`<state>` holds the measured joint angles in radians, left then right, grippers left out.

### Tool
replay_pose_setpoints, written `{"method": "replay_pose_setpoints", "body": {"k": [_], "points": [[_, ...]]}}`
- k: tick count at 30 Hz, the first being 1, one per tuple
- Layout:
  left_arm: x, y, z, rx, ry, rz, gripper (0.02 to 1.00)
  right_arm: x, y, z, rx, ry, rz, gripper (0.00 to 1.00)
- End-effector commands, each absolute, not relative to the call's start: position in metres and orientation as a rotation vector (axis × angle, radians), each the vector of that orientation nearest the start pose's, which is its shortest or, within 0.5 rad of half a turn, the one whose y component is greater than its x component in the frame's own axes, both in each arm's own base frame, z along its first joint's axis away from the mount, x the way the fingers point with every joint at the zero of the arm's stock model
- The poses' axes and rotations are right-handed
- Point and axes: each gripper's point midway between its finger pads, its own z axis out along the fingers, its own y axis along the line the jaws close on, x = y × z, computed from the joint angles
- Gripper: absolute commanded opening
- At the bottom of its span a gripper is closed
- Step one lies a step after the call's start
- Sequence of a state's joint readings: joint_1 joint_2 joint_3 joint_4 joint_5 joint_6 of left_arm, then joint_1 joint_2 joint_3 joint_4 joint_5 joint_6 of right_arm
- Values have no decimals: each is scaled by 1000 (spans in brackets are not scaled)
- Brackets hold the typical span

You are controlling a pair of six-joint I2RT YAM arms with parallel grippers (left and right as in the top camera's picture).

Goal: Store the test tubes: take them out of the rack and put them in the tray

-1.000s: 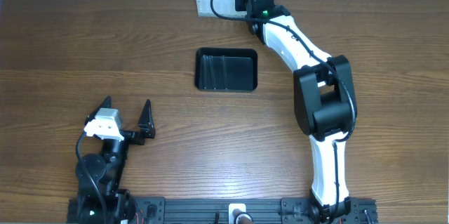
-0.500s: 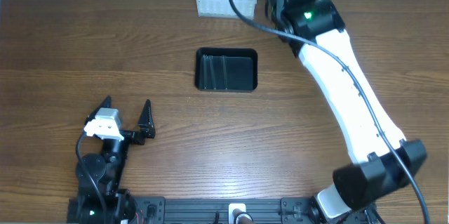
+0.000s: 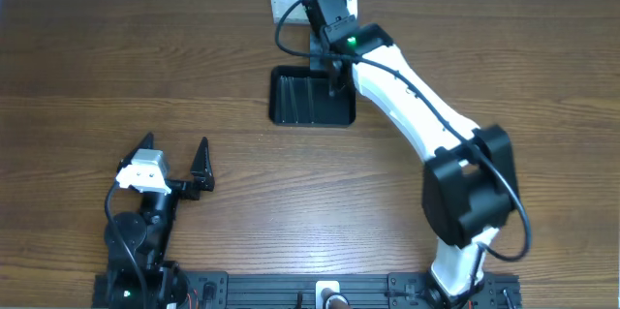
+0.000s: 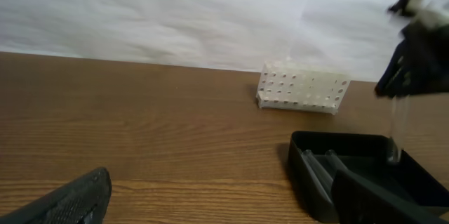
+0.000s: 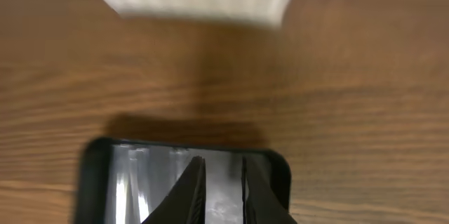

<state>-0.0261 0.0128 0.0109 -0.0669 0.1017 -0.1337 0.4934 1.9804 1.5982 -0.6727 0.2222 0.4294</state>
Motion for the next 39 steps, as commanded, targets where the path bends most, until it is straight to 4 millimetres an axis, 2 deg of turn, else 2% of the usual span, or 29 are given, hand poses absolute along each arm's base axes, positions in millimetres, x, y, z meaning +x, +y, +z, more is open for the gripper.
{"method": "replay_pose_setpoints", "body": {"k": [1,6,16,18,22,25,27,30,31,33,34,35,36,37,38,39], "points": [[245,-25,158,6,1643,-199,1000,452,199,80,58,2640,21,75],[245,-24,158,5,1643,-199,1000,441,195,62,105,2701,-11,86],[245,-25,158,6,1643,-199,1000,432,204,31,77,2782,5,145],[245,-25,158,6,1643,-199,1000,433,204,31,77,2780,10,200],[245,-25,158,6,1643,-199,1000,438,207,41,59,2751,28,375],[245,-25,158,6,1643,-199,1000,442,207,67,21,2698,48,443],[245,-24,158,5,1643,-199,1000,450,199,108,2,2606,64,553],[245,-25,158,6,1643,-199,1000,466,172,187,-46,2396,92,733],[245,-25,158,6,1643,-199,1000,472,152,223,-48,2277,93,803],[245,-25,158,6,1643,-199,1000,474,125,257,-24,2153,82,879],[245,-25,158,6,1643,-199,1000,472,97,283,5,2048,56,899],[245,-25,158,6,1643,-199,1000,470,86,290,16,2016,41,908],[245,-24,158,6,1643,-199,1000,461,57,305,46,1942,1,980],[245,-25,158,6,1643,-199,1000,452,41,311,59,1908,-28,991],[245,-25,158,6,1643,-199,1000,440,25,314,64,1879,-63,991],[245,-24,158,5,1643,-199,1000,417,8,314,63,1853,-113,993]]}}
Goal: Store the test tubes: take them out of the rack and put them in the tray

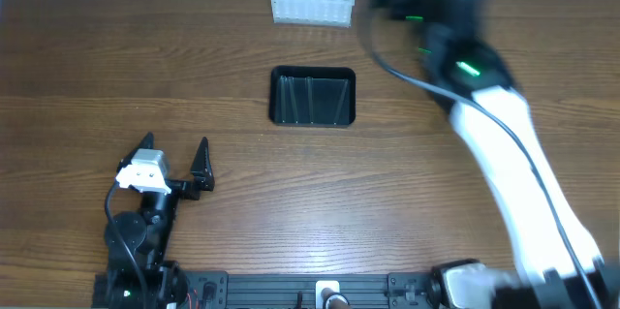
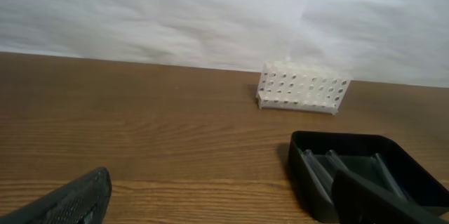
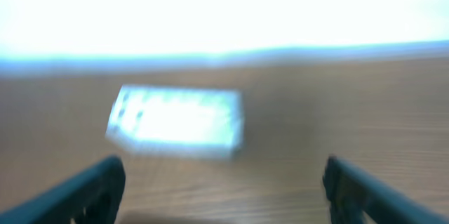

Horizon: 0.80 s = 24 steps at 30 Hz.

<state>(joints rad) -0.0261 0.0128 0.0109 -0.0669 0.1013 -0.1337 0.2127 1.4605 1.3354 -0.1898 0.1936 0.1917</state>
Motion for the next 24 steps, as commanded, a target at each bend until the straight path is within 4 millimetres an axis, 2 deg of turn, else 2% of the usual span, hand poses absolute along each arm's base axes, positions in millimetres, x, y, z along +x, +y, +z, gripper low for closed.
{"method": "replay_pose_setpoints", "body": {"k": [1,2,6,9,10,14,24], "points": [[245,-24,158,5,1643,-199,1000,402,1,311,61,1841,-139,993],[245,-25,158,6,1643,-199,998,385,-4,307,61,1829,-159,993],[245,-25,158,6,1643,-199,1000,340,-11,291,54,1761,-187,991],[245,-24,158,6,1643,-199,1000,312,-12,272,67,1731,-166,991],[245,-24,158,6,1643,-199,1000,291,-14,246,96,1726,-137,993],[245,-25,158,6,1643,-199,1000,271,-14,208,92,1711,-126,993],[245,-25,158,6,1643,-199,998,252,-15,189,99,1628,-110,991]]}}
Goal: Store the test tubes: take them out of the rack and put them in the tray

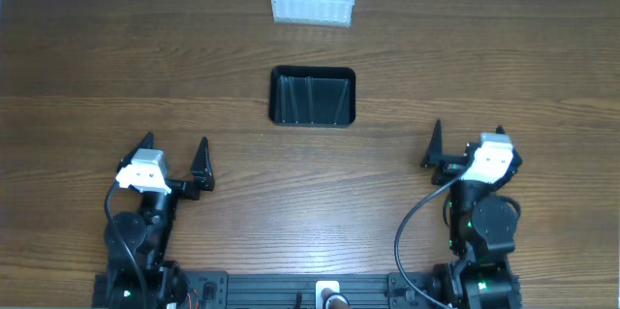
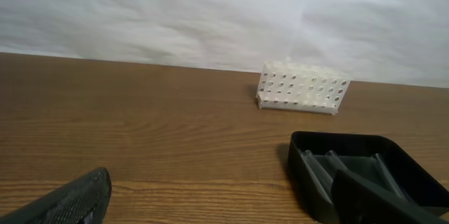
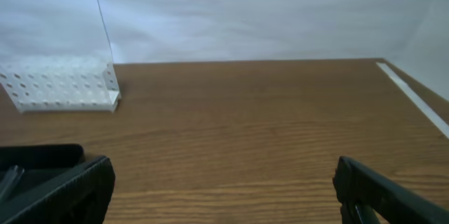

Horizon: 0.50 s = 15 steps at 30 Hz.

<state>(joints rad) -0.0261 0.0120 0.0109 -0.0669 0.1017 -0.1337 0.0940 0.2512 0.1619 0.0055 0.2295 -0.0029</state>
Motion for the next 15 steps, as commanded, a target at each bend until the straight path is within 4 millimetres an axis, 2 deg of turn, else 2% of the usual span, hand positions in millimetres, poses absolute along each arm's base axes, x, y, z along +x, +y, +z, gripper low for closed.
{"method": "replay_pose_setpoints", "body": {"k": [1,9,15], "points": [[245,-25,158,6,1643,-199,1000,251,-15,187,99,1623,-109,993],[245,-24,158,5,1643,-199,1000,245,-15,166,98,1602,-104,991],[245,-24,158,5,1643,-199,1000,245,-14,162,93,1622,-108,993]]}}
